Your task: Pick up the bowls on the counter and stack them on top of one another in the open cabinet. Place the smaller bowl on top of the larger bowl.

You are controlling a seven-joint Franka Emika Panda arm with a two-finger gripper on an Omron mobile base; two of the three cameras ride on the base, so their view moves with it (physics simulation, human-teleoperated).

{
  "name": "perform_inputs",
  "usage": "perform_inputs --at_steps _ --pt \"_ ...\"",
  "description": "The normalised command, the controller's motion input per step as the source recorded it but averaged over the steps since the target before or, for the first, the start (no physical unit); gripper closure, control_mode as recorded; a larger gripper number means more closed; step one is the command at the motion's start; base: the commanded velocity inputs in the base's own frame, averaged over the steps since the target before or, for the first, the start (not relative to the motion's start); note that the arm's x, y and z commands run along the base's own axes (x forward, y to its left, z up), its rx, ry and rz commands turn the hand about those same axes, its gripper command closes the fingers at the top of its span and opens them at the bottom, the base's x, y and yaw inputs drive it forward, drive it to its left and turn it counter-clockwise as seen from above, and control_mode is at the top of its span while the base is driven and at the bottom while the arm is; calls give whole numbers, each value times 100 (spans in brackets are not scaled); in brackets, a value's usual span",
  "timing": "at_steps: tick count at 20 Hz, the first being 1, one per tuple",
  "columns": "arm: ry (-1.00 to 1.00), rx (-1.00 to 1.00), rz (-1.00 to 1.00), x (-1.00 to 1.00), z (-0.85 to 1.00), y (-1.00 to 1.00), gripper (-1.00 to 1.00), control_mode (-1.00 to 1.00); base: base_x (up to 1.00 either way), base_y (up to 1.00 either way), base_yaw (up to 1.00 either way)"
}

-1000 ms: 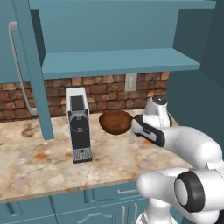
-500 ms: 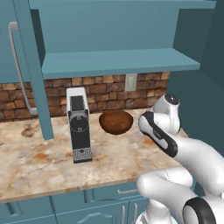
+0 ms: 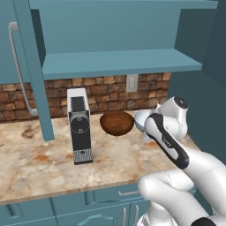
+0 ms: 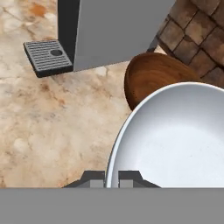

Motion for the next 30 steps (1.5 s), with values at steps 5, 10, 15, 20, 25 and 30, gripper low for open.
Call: perform_inputs --at_steps 5,10,15,20,25,30 --pt "-6 -6 31 -22 26 14 100 -100 0 0 0" --pt "-4 -5 19 -12 13 9 100 -100 0 0 0" --pt "-2 0 0 6 0 2 100 -100 0 0 0" --pt "-5 -1 0 29 2 21 100 -100 0 0 0" --pt "-3 -3 0 33 2 38 100 -100 0 0 0" --pt "0 -4 1 51 1 26 100 -100 0 0 0"
